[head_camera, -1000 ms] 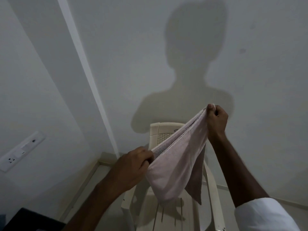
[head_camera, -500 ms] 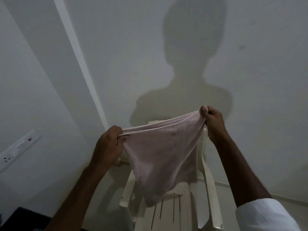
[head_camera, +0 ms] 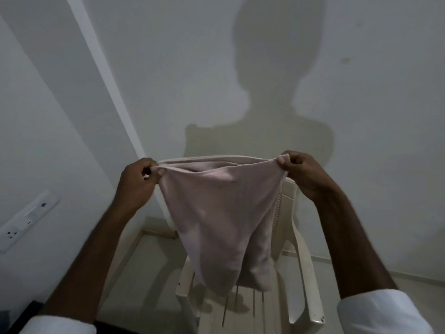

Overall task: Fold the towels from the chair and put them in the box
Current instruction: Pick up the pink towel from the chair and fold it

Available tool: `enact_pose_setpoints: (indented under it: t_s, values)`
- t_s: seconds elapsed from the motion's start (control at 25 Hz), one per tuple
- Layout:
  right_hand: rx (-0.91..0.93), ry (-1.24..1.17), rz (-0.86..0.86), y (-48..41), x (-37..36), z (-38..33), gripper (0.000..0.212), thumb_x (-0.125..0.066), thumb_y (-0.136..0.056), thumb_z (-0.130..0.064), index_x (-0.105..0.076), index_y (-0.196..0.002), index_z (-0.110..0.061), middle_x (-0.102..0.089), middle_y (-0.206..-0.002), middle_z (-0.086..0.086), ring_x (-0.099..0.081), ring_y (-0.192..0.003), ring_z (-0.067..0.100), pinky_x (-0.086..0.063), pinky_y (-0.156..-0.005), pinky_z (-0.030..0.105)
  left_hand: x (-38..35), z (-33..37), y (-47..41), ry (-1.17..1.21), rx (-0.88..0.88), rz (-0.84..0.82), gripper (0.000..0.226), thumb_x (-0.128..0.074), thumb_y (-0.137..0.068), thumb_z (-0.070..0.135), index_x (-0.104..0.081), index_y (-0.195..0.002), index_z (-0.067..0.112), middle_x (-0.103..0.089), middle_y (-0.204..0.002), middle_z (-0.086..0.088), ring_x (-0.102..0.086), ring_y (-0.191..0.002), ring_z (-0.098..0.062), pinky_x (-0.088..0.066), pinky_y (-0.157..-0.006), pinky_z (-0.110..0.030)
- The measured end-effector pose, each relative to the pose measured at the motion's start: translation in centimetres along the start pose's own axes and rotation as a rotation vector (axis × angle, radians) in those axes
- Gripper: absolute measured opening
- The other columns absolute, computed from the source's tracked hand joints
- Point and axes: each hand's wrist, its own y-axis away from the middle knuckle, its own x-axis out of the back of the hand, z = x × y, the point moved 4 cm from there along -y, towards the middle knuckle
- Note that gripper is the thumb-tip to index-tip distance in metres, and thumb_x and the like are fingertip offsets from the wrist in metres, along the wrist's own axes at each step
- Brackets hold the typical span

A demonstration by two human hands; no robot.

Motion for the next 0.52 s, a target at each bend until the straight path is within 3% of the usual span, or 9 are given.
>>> enact_pose_setpoints:
  t_s: [0.08,0.16,0.24,0.28,0.36,0.44,0.52]
  values:
    - [0.003,-0.261,-0.204,1.1,0.0,-1.2,0.020,-0.068,-0.087,-0.019,-0.057,-0.072,-0.010,-0.049,-0.070,0.003,-0.047,-0.063,0.012,-0.037,-0.056,0.024,0.8,0.4,0.0,0.174,-0.028,-0.150,0.035,-0.075,-0.083,0.033,-0.056,-0.077,0.004,-0.056,-0.078,-0.012,-0.058,-0.076,-0.015,-0.055,-0.075,-0.028]
    - [-0.035,-0.139,-0.144,0.2,0.3,-1.8,0.029,-0.077,-0.084,-0.027,-0.056,-0.074,-0.010,-0.050,-0.070,0.003,-0.048,-0.063,0.012,-0.038,-0.058,0.026,1.0,0.4,-0.8,0.007,-0.012,-0.256,0.031,-0.071,-0.088,0.029,-0.057,-0.079,0.003,-0.058,-0.077,-0.012,-0.061,-0.080,-0.020,-0.053,-0.076,-0.033]
    - [-0.094,0.132,-0.024,-0.5,0.4,-2.3,0.039,-0.084,-0.076,-0.038,-0.059,-0.077,-0.008,-0.055,-0.070,0.002,-0.053,-0.068,0.014,-0.040,-0.068,0.032,1.1,2.1,-1.8,-0.256,-0.130,-0.175,0.016,-0.070,-0.089,0.019,-0.061,-0.079,0.009,-0.062,-0.079,-0.005,-0.062,-0.081,-0.023,-0.051,-0.075,-0.036]
    - [-0.089,0.111,-0.039,-0.6,0.5,-2.2,0.035,-0.081,-0.079,-0.033,-0.057,-0.076,-0.007,-0.055,-0.071,0.004,-0.052,-0.069,0.014,-0.041,-0.068,0.031,1.0,3.0,-1.8,-0.254,-0.211,-0.193,0.013,-0.068,-0.090,0.018,-0.064,-0.082,0.008,-0.065,-0.083,-0.003,-0.063,-0.082,-0.019,-0.053,-0.077,-0.034]
    - [0.012,-0.162,-0.178,0.3,0.4,-2.8,0.027,-0.069,-0.087,-0.023,-0.050,-0.073,-0.011,-0.047,-0.072,0.006,-0.047,-0.065,0.014,-0.037,-0.058,0.026,0.7,4.2,-0.9,-0.085,-0.311,-0.217,0.017,-0.062,-0.093,0.017,-0.065,-0.089,0.001,-0.068,-0.089,-0.006,-0.064,-0.084,-0.012,-0.051,-0.079,-0.025]
    - [-0.001,-0.277,-0.156,0.7,1.3,-3.4,0.033,-0.074,-0.087,-0.030,-0.048,-0.073,-0.015,-0.047,-0.072,0.003,-0.044,-0.064,0.013,-0.035,-0.053,0.024,1.0,3.5,-1.8,-0.143,-0.260,-0.076,0.014,-0.064,-0.093,0.016,-0.065,-0.089,0.003,-0.067,-0.089,-0.010,-0.063,-0.084,-0.019,-0.050,-0.078,-0.030]
    - [-0.073,-0.089,-0.021,0.2,1.8,-3.2,0.041,-0.083,-0.076,-0.043,-0.052,-0.073,-0.017,-0.052,-0.068,-0.004,-0.046,-0.065,0.011,-0.037,-0.054,0.022,1.3,3.6,-2.3,-0.251,-0.206,-0.018,0.009,-0.068,-0.090,0.014,-0.064,-0.086,0.006,-0.064,-0.086,-0.007,-0.062,-0.081,-0.025,-0.052,-0.076,-0.036]
